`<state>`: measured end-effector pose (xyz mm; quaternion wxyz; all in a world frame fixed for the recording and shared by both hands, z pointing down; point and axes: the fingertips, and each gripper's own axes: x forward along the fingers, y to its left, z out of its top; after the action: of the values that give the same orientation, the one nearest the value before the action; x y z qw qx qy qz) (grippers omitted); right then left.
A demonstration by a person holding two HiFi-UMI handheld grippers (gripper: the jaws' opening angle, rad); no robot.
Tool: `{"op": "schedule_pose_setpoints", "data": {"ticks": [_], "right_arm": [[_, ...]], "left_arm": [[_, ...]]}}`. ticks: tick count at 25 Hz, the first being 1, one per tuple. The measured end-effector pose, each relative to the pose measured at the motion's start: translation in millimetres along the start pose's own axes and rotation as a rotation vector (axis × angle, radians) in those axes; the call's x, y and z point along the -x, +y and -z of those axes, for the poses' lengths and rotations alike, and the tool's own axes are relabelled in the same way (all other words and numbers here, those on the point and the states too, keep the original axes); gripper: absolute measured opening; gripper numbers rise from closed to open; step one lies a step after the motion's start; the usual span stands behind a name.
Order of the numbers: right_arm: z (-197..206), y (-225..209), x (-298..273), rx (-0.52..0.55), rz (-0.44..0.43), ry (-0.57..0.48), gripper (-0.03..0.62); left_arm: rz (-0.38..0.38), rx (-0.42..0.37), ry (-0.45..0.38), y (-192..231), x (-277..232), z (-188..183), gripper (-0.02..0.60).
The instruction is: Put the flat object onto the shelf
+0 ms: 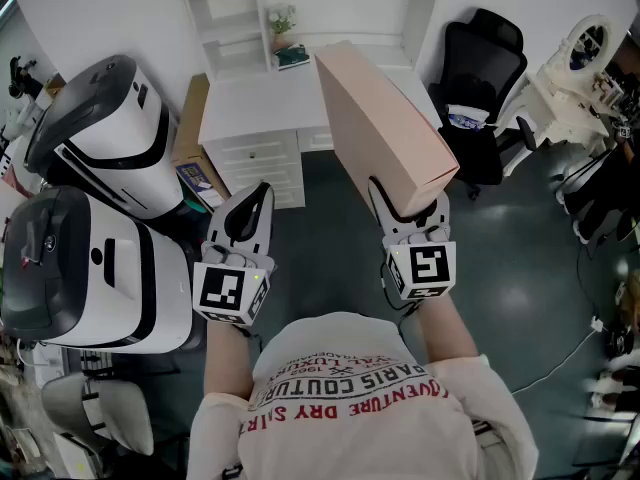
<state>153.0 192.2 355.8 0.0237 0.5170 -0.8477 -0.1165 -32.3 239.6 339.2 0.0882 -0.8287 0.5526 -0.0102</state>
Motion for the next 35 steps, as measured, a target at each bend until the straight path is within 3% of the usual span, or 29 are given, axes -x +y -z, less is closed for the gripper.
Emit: {"op": "schedule_pose_setpoints", "data": {"ticks": [21,28,35], "right_arm": [[7,13,-33,-0.031,-0.026,0.028,0.298],[27,-14,-79,-0.039,-0.038,0.032,0.298],[43,-58,-159,-0.073,-0.086,0.003,0.296]], "left_arm": [[-0.002,0.045,0.029,31,-10,26,0.014],[-0.016,0.035,0.048,45,-56,37,0.014],[-0.079,0.005,0.072,75,-127,44,0.014]]}}
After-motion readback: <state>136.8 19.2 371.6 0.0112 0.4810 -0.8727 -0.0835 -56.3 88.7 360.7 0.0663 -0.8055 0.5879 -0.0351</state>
